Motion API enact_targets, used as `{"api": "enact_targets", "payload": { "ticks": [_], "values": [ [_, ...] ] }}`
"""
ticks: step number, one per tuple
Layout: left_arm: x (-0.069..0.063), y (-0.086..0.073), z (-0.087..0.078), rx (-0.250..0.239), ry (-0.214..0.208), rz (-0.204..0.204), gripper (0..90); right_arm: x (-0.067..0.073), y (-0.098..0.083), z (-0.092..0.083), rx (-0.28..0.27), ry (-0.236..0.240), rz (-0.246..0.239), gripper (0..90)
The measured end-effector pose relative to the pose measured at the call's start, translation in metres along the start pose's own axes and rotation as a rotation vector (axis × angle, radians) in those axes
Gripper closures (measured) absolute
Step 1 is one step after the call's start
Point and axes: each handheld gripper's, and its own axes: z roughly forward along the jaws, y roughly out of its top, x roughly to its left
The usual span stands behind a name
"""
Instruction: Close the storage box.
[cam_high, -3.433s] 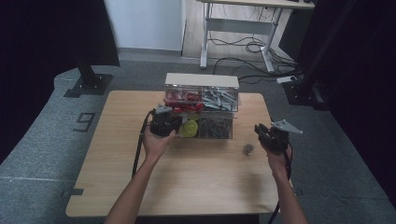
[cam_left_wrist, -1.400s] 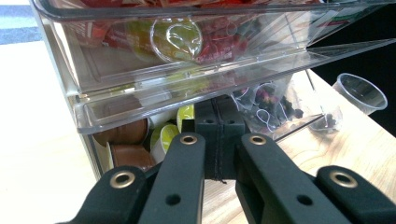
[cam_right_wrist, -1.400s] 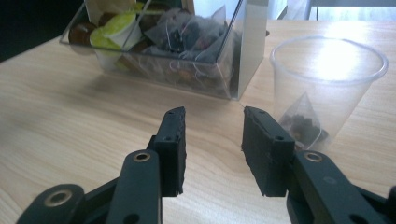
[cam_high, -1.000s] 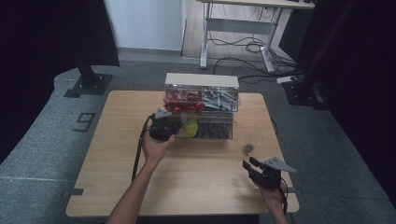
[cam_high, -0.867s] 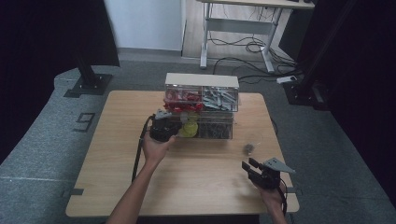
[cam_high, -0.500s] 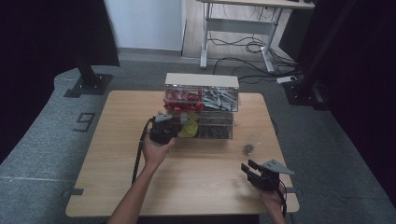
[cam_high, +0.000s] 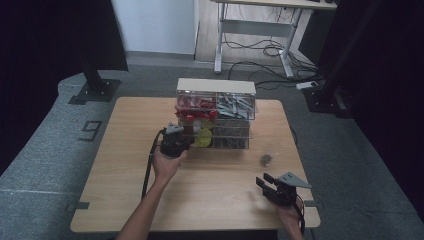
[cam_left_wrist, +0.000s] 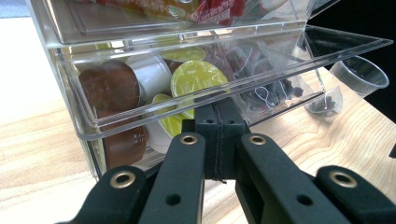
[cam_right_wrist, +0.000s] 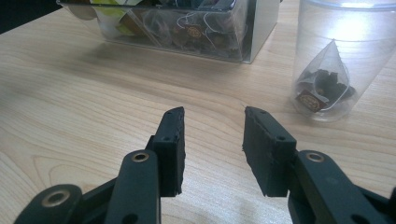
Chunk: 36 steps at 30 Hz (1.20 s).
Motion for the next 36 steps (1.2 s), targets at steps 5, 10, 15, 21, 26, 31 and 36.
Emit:
{"api": "enact_targets", "payload": {
  "ticks": [5,10,15,21,26,31,36],
  "values": [
    [0.002,-0.003,0.001,0.004,-0.002,-0.006,90.0,-0.001,-0.002,0.001,0.004,-0.001,0.006,58.2],
    [0.001,-0.004,0.001,0.004,-0.002,-0.005,90.0,-0.001,-0.003,0.003,0.009,-0.001,0.005,58.1],
    [0.002,-0.009,0.002,0.012,-0.007,-0.006,90.0,0.0,-0.004,0.004,0.012,0.001,0.0,58.0],
    [0.003,-0.016,0.005,0.021,-0.017,-0.021,90.0,0.0,-0.004,0.004,0.016,-0.003,0.001,58.0],
    [0.003,-0.021,0.007,0.031,-0.016,-0.023,90.0,-0.001,-0.005,0.004,0.015,-0.007,0.002,58.0],
    [0.005,-0.025,0.009,0.035,-0.015,-0.029,90.0,-0.001,-0.006,0.004,0.017,-0.008,0.002,58.0],
    [0.005,-0.029,0.011,0.043,-0.017,-0.035,90.0,-0.001,-0.006,0.005,0.021,-0.009,0.0,58.0]
  ]
}}
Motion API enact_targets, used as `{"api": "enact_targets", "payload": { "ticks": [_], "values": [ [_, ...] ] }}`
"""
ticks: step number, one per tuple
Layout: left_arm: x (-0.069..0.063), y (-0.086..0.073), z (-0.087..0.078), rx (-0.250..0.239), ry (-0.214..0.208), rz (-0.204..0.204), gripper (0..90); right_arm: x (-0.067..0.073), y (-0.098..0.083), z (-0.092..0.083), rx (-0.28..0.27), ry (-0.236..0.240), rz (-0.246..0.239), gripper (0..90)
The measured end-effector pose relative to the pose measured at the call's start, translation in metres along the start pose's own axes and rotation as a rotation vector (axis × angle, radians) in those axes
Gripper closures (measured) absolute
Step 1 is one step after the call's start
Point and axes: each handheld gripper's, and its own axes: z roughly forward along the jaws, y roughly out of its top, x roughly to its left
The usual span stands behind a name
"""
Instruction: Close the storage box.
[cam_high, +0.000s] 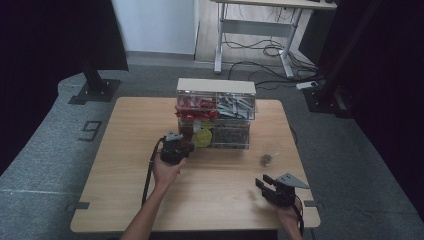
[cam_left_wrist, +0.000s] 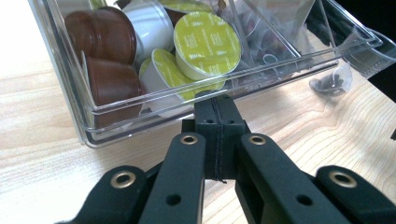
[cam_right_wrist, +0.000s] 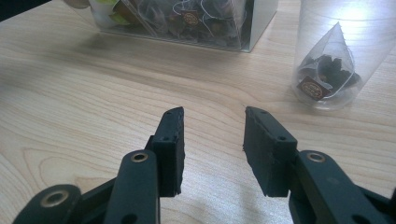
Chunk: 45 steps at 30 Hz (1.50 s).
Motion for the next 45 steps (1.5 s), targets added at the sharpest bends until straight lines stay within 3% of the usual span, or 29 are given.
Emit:
{"api": "enact_targets", "payload": {
  "ticks": [15,19,32,38,45],
  "values": [
    [0.007,-0.012,0.011,0.038,-0.003,-0.029,90.0,0.0,-0.001,0.001,0.0,-0.005,-0.004,58.0],
    [0.009,-0.011,0.01,0.015,-0.001,-0.038,90.0,0.0,-0.001,0.0,0.0,-0.007,-0.001,58.0],
    [0.004,-0.015,0.011,0.028,0.004,-0.006,88.8,0.0,-0.002,0.001,0.004,-0.005,-0.005,57.8],
    [-0.001,-0.018,0.008,0.001,0.009,0.028,82.2,-0.001,-0.002,0.002,0.008,-0.005,-0.005,57.1],
    [-0.001,-0.025,0.003,0.003,0.023,0.05,71.2,-0.001,-0.003,0.002,0.011,-0.006,-0.006,56.1]
  ]
}}
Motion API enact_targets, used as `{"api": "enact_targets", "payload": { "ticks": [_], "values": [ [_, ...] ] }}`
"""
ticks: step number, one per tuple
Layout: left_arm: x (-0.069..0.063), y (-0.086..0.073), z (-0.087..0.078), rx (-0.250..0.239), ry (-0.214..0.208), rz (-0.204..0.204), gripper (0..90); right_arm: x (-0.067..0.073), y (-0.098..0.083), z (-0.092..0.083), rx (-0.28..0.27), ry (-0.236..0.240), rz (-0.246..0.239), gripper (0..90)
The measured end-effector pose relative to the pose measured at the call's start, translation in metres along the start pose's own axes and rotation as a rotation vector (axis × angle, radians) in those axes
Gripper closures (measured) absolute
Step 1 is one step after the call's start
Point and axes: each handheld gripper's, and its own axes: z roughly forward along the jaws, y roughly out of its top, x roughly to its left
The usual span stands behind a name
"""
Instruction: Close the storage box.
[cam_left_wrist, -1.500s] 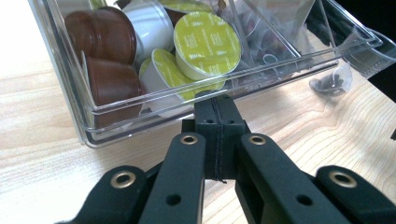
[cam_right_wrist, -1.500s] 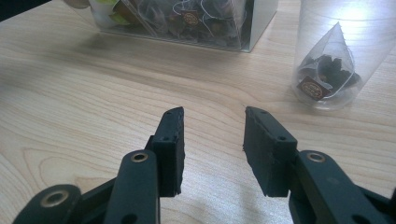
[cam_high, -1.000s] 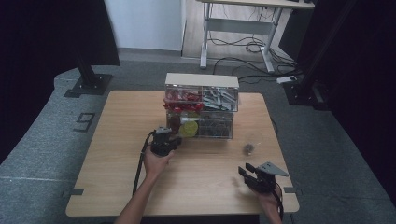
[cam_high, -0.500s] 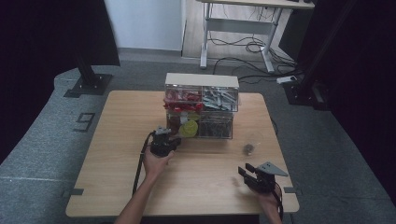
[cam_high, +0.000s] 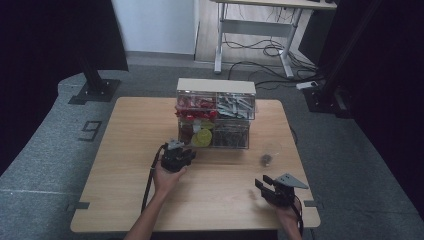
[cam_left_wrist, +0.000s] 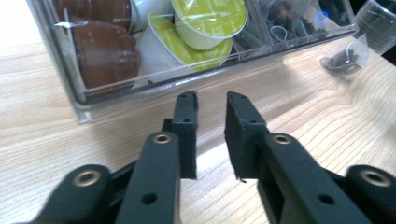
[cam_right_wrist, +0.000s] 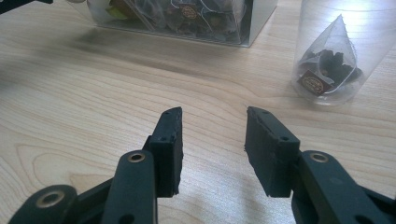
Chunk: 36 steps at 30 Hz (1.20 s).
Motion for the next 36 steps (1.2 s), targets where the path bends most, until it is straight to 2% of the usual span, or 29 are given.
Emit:
{"api": "enact_targets", "payload": {
  "ticks": [5,13,19,25,28,32,36],
  "values": [
    [0.0,-0.006,-0.006,0.0,-0.009,0.008,63.0,-0.002,-0.001,0.001,0.002,-0.001,0.01,55.4],
    [0.0,-0.018,-0.019,0.004,-0.028,0.011,60.5,-0.003,-0.003,-0.001,0.005,-0.005,0.014,54.6],
    [0.0,-0.033,-0.03,0.015,-0.017,0.04,59.4,-0.008,-0.007,-0.004,0.013,-0.015,0.033,54.0],
    [0.004,-0.05,-0.044,0.02,-0.019,0.052,59.3,-0.01,-0.009,-0.009,0.016,-0.023,0.043,53.5],
    [0.009,-0.06,-0.051,0.034,-0.011,0.052,59.0,-0.012,-0.011,-0.012,0.022,-0.03,0.046,52.6],
    [0.015,-0.071,-0.06,0.026,0.007,0.043,58.2,-0.017,-0.014,-0.017,0.03,-0.043,0.059,51.3],
    [0.018,-0.078,-0.065,0.035,0.031,0.052,56.9,-0.023,-0.016,-0.023,0.035,-0.054,0.091,50.7]
  ]
}}
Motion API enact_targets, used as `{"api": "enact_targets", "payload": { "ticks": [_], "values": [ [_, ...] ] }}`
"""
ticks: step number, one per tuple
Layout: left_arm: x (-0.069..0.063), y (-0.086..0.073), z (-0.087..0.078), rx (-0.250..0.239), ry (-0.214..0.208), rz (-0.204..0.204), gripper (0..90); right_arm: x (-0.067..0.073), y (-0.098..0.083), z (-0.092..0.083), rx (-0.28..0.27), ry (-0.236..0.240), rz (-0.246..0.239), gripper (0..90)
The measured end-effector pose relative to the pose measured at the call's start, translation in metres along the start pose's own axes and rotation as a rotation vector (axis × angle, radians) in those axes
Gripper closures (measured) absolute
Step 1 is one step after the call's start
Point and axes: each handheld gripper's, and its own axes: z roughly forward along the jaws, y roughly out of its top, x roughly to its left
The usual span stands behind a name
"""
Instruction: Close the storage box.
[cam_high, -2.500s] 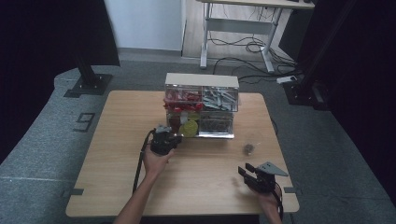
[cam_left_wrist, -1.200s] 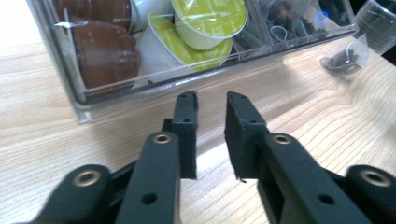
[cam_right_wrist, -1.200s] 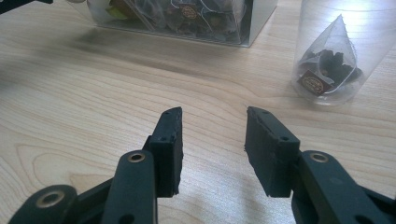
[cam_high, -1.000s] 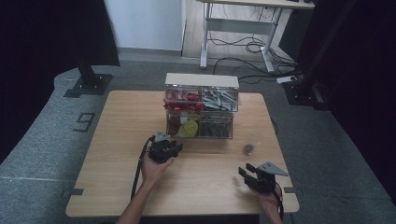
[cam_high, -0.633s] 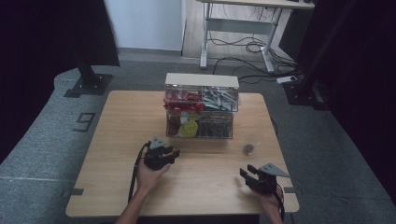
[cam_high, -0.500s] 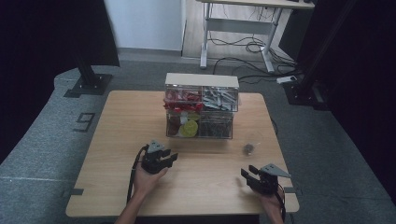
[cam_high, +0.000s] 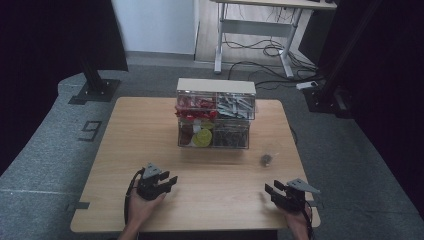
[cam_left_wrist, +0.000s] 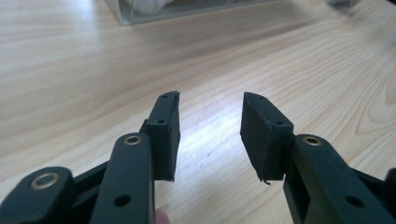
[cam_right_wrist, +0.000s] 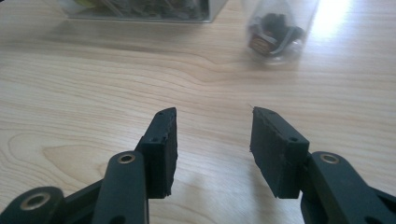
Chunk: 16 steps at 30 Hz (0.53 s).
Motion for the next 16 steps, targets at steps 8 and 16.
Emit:
{"api": "enact_targets", "payload": {
  "ticks": [8,16],
  "values": [
    [0.0031,-0.0075,0.001,0.018,0.021,-0.006,56.0,-0.005,0.0001,-0.001,0.016,-0.011,0.004,49.4],
    [0.0063,-0.0098,0.0034,0.031,0.055,-0.003,51.3,-0.0031,0.0008,0.0007,0.031,-0.016,-0.019,45.8]
  ]
}}
